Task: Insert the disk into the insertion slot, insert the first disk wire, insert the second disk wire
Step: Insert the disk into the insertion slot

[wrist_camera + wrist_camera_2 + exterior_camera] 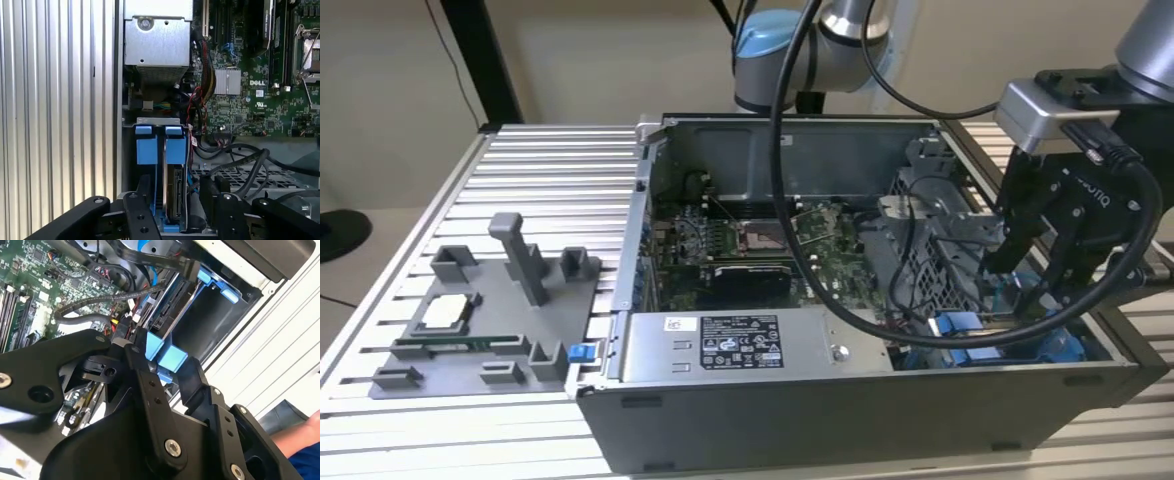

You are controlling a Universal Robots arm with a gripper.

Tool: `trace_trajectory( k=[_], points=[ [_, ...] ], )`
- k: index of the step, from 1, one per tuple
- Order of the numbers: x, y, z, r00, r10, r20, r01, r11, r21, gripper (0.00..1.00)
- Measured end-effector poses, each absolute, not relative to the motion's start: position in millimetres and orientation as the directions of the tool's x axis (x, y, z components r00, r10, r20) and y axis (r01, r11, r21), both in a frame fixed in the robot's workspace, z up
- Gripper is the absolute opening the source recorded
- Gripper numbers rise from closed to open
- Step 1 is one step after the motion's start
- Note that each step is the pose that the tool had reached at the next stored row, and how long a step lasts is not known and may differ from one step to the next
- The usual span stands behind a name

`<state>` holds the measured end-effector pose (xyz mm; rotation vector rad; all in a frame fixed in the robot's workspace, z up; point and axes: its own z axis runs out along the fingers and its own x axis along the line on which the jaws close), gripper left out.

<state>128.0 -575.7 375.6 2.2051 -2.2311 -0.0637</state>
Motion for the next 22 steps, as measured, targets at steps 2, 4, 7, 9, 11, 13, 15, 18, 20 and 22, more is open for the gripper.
trace_trajectory(
  k=[2, 4, 7, 9, 11, 13, 15, 18, 20, 22],
  points=[
    [128, -576, 376, -0.012, -1.000, -0.026, -0.999, 0.011, 0.032, 1.00],
    [128, -576, 377, -0.012, -1.000, -0.026, -0.999, 0.011, 0.032, 1.00],
    [128, -576, 379, -0.012, -1.000, -0.026, -0.999, 0.011, 0.032, 1.00],
    [128, -576, 381, -0.012, -1.000, -0.025, -0.999, 0.011, 0.032, 1.00],
    [128, -576, 384, -0.012, -1.000, -0.025, -0.999, 0.011, 0.032, 1.00],
    [128, -576, 388, -0.012, -1.000, -0.026, -0.999, 0.011, 0.032, 1.00],
    [128, -576, 392, -0.012, -1.000, -0.026, -0.999, 0.011, 0.032, 1.00],
    [128, -576, 400, -0.012, -1.000, -0.025, -0.999, 0.011, 0.032, 1.00],
    [128, -576, 405, -0.012, -1.000, -0.026, -0.999, 0.011, 0.032, 1.00],
    [128, -576, 410, -0.012, -1.000, -0.025, -0.999, 0.011, 0.032, 1.00]
  ],
)
